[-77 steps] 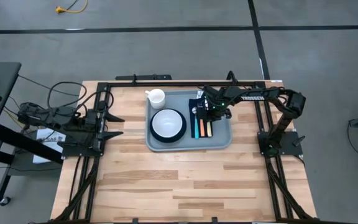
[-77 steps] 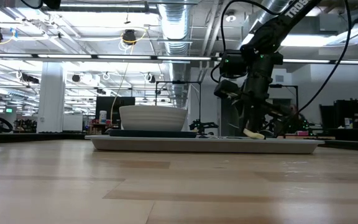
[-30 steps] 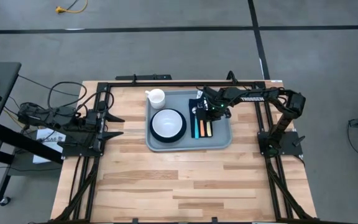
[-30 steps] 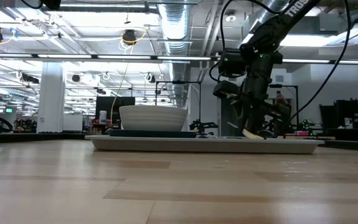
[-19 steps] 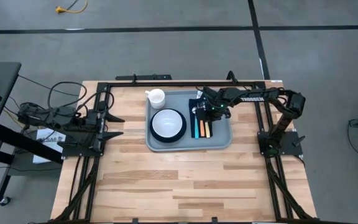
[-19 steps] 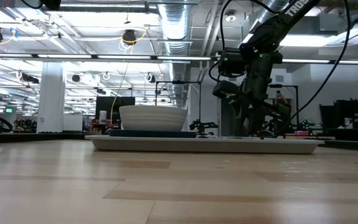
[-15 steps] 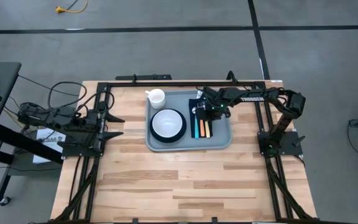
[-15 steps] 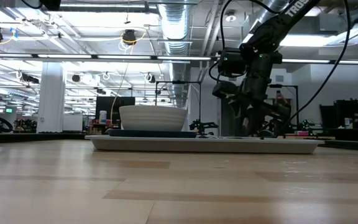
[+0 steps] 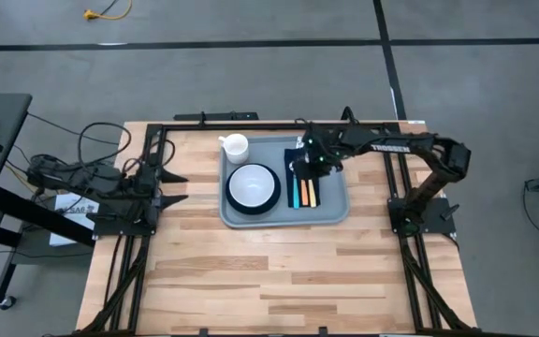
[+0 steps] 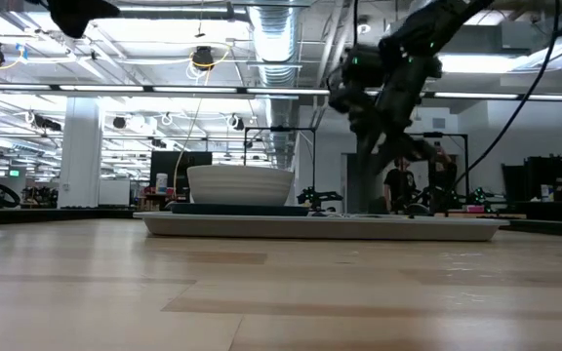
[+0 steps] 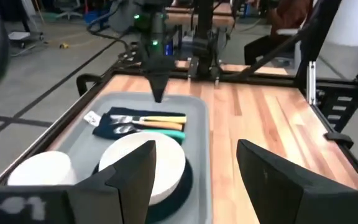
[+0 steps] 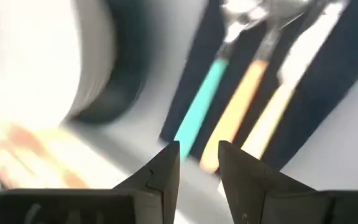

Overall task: Set up tray
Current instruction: Return to Home Position

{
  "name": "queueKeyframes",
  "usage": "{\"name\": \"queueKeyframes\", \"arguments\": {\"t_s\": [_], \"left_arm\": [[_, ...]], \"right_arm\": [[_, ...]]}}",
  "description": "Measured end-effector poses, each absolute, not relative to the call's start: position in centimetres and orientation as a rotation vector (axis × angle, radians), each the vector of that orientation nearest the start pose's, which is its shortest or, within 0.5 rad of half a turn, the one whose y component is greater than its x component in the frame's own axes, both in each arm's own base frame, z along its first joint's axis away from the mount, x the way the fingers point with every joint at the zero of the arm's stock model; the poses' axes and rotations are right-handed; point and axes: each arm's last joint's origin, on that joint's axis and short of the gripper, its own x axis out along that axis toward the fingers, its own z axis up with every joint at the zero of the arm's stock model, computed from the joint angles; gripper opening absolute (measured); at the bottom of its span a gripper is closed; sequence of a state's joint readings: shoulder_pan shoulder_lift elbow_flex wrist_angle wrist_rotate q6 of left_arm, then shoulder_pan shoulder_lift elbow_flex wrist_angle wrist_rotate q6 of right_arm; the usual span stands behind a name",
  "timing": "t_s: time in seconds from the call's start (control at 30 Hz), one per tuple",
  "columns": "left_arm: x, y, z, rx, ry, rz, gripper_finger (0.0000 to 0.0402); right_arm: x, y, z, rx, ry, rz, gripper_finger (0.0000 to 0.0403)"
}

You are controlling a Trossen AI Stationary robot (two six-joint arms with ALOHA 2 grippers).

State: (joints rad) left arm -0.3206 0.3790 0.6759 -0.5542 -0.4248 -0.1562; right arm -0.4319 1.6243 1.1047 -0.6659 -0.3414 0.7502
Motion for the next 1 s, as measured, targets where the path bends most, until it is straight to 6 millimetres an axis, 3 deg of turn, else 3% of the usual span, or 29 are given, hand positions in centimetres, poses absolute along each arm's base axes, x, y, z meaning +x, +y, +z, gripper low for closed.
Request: {"name": "queueKeyframes", "arguments": {"t_s": [0.23, 0.43, 0.63, 0.7, 0.83, 1.0], "left_arm": [[9.4, -2.2, 26.2, -0.077, 0.078, -0.007, 0.0213], [9.2, -2.2, 21.4, -0.115, -0.056, -0.026, 0.0213], [9.4, -2.1, 17.3, -0.164, -0.075, -0.007, 0.0213], [9.5, -2.2, 17.4, -0.200, -0.072, -0.025, 0.0212], [9.5, -2.4, 17.2, -0.210, -0.042, -0.076, 0.0212], [9.5, -2.4, 17.1, -0.199, -0.038, -0.089, 0.0213]], "right_arm": [[28.1, -8.8, 22.9, 0.943, 1.121, -0.346, 0.0102], [27.5, -5.3, 24.5, 0.789, 1.164, -0.200, 0.0102], [29.1, -0.4, 29.7, 0.479, 0.719, 0.134, 0.0102], [28.7, 1.0, 32.0, 0.385, 0.561, 0.231, 0.0102], [25.3, 3.2, 35.7, 0.269, 0.399, 0.353, 0.0102], [19.3, 5.0, 37.4, 0.148, 0.184, 0.412, 0.0102]]}}
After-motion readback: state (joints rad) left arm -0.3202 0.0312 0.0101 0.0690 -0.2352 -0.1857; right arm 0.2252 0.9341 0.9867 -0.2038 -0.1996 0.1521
